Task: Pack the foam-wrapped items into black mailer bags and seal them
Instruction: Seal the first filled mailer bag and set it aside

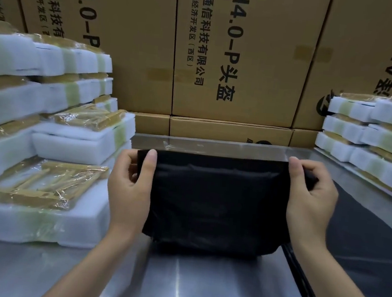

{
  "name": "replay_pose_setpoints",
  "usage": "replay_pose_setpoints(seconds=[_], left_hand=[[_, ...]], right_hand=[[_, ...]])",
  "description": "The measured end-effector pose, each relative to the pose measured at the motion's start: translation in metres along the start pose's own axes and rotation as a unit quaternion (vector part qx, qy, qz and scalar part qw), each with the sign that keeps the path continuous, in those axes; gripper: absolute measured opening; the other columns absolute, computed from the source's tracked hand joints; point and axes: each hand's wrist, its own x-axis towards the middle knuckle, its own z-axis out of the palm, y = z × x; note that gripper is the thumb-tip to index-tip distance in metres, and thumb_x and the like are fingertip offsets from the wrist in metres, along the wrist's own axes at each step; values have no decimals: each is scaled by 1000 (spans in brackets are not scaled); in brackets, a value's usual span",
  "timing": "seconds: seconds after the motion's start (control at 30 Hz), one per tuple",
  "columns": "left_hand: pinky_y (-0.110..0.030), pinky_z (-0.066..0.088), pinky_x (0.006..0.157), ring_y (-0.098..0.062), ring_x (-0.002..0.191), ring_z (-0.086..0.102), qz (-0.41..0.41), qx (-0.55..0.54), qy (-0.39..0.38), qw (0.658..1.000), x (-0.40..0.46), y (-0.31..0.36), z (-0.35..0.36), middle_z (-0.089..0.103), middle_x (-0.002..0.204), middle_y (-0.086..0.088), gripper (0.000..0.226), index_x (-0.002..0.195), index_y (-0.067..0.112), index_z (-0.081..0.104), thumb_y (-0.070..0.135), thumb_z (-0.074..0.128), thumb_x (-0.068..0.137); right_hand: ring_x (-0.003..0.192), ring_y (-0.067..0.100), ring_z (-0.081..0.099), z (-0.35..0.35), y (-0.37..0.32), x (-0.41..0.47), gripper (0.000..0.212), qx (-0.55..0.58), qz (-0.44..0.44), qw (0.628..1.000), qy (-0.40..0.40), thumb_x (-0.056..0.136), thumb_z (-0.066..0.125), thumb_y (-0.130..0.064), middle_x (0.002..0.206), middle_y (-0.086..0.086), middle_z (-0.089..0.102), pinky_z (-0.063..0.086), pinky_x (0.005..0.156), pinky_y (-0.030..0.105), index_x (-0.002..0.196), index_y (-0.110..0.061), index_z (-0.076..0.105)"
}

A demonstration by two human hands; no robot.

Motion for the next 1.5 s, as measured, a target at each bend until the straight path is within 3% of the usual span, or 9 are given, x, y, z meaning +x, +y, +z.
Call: replay_pose_setpoints(seconds=[0.17, 0.37, 0.5, 0.6, 0.83, 1.0, 1.1, 1.33, 1.5], left_hand=[[-11, 35, 55, -1, 57, 41, -56, 72, -9, 996, 21, -23, 17, 45, 62, 11, 27, 71, 20, 47, 30, 56, 94], [-29, 31, 58, -15, 67, 47, -203, 209, -54, 955, 27, -65, 36, 48, 67, 6, 32, 69, 18, 42, 34, 52, 95], [-32, 29, 63, -18, 67, 45, -264, 255, -87, 926, 24, -83, 47, 48, 68, 2, 32, 72, 14, 41, 33, 49, 97], [-31, 28, 64, -19, 68, 43, -273, 265, -118, 917, 23, -91, 54, 45, 66, 2, 35, 68, 16, 36, 30, 48, 98], [-32, 29, 66, -24, 78, 45, -253, 319, -221, 886, 24, -105, 57, 42, 65, 1, 37, 66, 17, 32, 30, 45, 99], [-35, 32, 64, -29, 72, 45, -169, 389, -281, 861, 26, -106, 57, 43, 68, -3, 36, 69, 19, 28, 33, 37, 101], [-37, 34, 69, -33, 80, 49, -164, 414, -318, 837, 27, -105, 57, 48, 81, -9, 29, 82, 13, 33, 33, 32, 102], [-37, 37, 87, -37, 110, 51, -230, 454, -406, 759, 38, -96, 59, 53, 122, -22, 30, 103, 7, 38, 33, 22, 104], [-38, 33, 105, -32, 128, 44, -291, 542, -470, 633, 46, -78, 59, 45, 141, -17, 44, 136, 4, 39, 28, 22, 104]], right_hand=[[73, -8, 56, 17, 20, 19, 19, -70, 70, 994, -36, 92, 58, -40, 73, -18, 62, 40, 57, 7, 75, -32, 61], [75, 13, 58, 29, 69, 30, 31, -204, 187, 950, -145, 89, 60, -47, 79, -6, 65, 41, 57, 27, 84, -17, 69], [66, 21, 56, 33, 90, 27, 46, -267, 271, 902, -203, 92, 57, -47, 66, 4, 60, 37, 54, 32, 61, -14, 60], [58, 23, 48, 42, 97, 21, 55, -321, 283, 875, -226, 96, 50, -46, 57, 6, 49, 29, 48, 32, 53, -12, 41], [85, 32, 56, 58, 95, 17, 43, -412, 255, 814, -320, 102, 35, -43, 92, 11, 59, 41, 68, 36, 93, -9, 58], [83, 29, 54, 57, 99, 20, 42, -451, 232, 783, -360, 103, 30, -41, 82, 7, 54, 41, 71, 35, 86, -10, 52], [87, 29, 54, 58, 99, 20, 45, -459, 238, 770, -374, 103, 28, -43, 92, 8, 57, 40, 74, 35, 92, -10, 56], [113, 36, 52, 57, 95, 12, 43, -478, 242, 757, -374, 104, 24, -37, 126, 18, 56, 36, 81, 37, 123, -6, 47], [114, 36, 51, 51, 88, 19, 33, -531, 201, 700, -433, 100, 36, -24, 131, 18, 51, 38, 80, 37, 127, -6, 36]])
